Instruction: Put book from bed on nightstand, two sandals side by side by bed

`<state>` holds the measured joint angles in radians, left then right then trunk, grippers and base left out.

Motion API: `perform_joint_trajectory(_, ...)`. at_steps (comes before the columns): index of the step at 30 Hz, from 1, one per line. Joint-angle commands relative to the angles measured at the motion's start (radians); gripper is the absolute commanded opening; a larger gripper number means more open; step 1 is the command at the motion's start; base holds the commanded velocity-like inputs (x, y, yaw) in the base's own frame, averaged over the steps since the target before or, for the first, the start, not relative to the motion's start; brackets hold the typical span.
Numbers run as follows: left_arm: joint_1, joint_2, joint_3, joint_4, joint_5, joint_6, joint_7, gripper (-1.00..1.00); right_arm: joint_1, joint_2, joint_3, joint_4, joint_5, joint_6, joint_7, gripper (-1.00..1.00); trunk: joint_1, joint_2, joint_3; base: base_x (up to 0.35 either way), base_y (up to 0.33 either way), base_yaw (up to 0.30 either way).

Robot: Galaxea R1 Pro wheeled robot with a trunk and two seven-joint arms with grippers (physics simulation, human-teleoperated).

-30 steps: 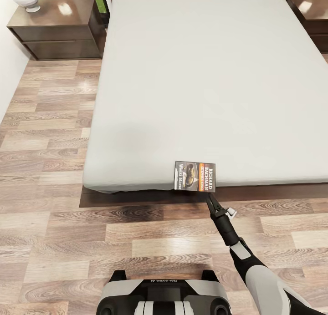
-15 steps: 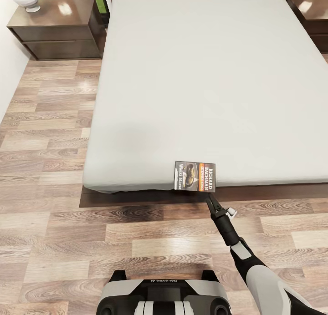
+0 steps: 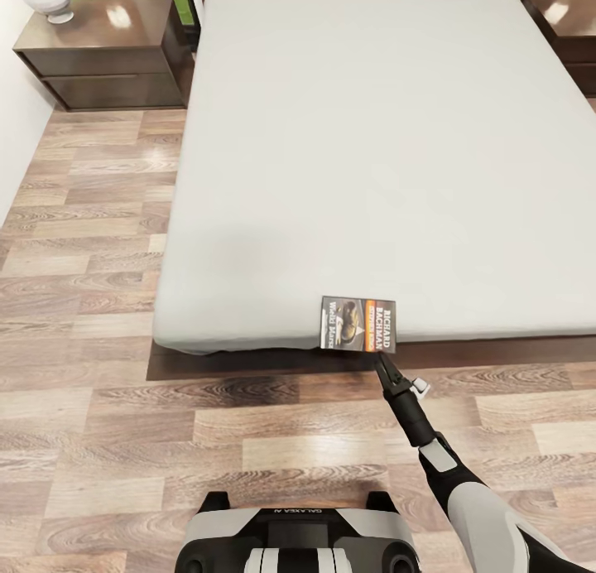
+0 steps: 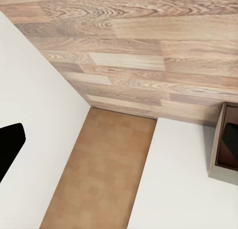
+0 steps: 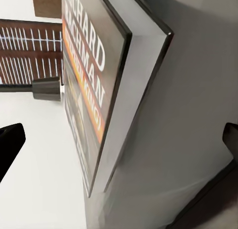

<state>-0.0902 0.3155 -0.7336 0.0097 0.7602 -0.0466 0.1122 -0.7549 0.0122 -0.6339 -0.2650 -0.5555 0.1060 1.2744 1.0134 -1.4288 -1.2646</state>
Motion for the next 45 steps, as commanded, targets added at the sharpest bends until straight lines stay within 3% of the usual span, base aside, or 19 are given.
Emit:
perform_joint_trajectory(1,0.0,0.0,-0.008,0.001,0.007,-0.003,0.001,1.0,0.0,0.0,0.002,0.0,-0.008,0.011,0.002,1.0,0.0,0.0,0.0,0.037,0.042,0.0)
perform_joint_trajectory(45,0.0,-0.004,-0.009,0.001,0.006,-0.009,0.003,1.0,0.0,0.0,0.004,-0.001,-0.005,0.011,-0.001,1.0,0.0,0.0,0.0,0.018,0.019,0.0)
